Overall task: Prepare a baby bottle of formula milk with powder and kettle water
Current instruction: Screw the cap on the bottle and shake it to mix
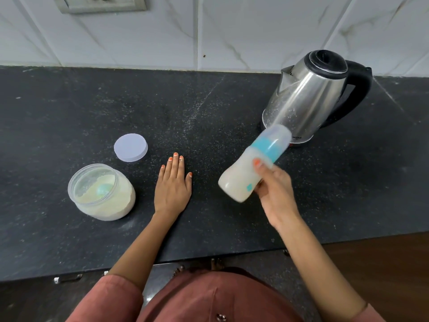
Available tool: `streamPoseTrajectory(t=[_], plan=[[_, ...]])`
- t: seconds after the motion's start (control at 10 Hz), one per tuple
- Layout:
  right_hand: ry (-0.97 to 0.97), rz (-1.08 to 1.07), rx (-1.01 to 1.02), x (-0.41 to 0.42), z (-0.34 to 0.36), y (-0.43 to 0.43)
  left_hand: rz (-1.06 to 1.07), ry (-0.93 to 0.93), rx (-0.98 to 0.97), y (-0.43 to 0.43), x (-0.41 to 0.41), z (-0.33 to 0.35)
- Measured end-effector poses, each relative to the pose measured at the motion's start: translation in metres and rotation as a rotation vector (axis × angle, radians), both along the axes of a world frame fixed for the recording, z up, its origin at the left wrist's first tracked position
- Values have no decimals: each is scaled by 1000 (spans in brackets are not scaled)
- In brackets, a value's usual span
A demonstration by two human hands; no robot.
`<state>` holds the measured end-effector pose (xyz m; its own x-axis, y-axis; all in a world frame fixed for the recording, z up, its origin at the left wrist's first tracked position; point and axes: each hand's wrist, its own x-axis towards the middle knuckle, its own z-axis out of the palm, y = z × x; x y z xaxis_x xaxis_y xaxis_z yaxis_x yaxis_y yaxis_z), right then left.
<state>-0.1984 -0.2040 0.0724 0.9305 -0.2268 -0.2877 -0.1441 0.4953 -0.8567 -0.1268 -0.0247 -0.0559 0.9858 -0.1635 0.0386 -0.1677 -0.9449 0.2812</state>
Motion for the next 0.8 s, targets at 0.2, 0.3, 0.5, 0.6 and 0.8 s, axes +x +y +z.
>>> streamPoseTrajectory(t=[0.2, 0.3, 0.5, 0.6, 0.8], plan=[[60, 139, -144, -9, -7, 11, -3, 6, 2, 0, 0, 1], [45, 182, -193, -11, -6, 7, -2, 4, -1, 0, 0, 1], [15, -34, 30, 0, -4, 3, -4, 4, 1, 0, 0, 0], [42, 212, -228, -13, -4, 8, -3, 3, -7, 0, 1, 0], [-11, -124, -12, 8, -4, -3, -4, -7, -8, 0, 1, -1]])
